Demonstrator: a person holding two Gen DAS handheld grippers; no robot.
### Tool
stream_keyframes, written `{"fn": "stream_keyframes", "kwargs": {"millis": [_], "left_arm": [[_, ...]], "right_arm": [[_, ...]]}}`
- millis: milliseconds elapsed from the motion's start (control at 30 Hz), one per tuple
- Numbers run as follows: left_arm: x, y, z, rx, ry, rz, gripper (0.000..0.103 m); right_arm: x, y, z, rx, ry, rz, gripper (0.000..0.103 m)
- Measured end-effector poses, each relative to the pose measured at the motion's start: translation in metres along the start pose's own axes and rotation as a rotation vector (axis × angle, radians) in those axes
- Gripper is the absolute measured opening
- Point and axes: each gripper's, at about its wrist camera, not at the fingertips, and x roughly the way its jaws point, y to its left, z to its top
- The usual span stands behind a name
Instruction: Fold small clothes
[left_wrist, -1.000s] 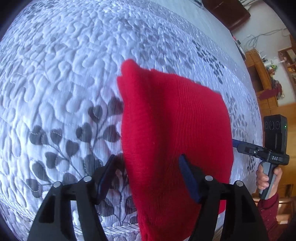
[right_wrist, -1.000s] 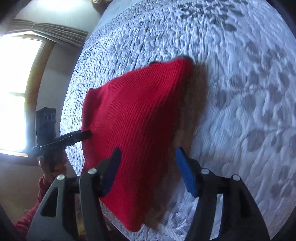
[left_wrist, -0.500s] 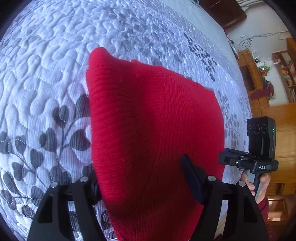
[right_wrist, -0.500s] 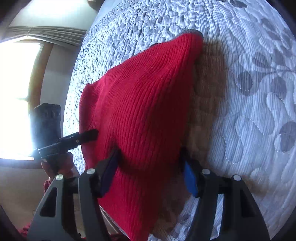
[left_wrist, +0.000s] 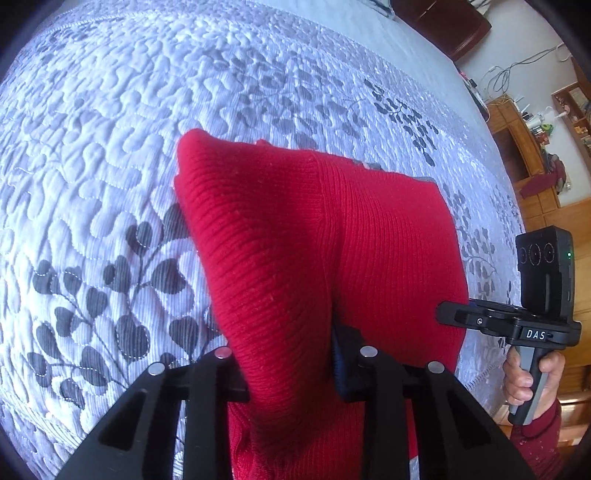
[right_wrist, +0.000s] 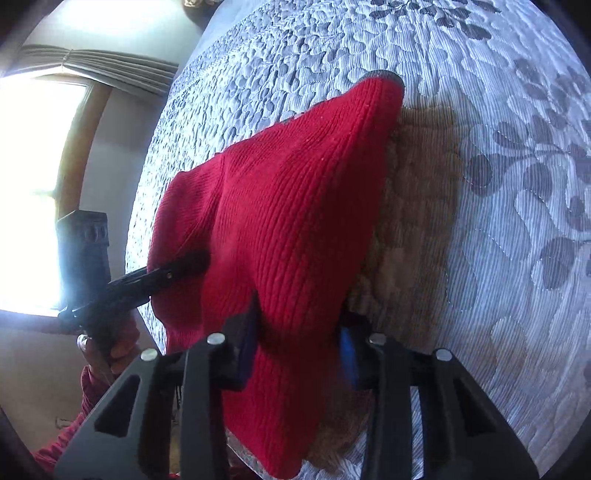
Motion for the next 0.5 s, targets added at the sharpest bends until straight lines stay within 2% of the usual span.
{"fn": "stream_keyframes", "kwargs": {"millis": [200, 500], "left_arm": [[-0.009, -0.023, -0.003, 0.007, -0.020, 0.012, 0.029], [-0.009, -0.072, -0.019, 0.052, -0.018, -0.019, 0.029]], "right_arm": [[-0.016, 0.006, -0.009, -0.021, -0.005, -0.023, 0.034], [-0.063, -0.002, -0.031, -0.044, -0.042, -0.065, 0.034]]}}
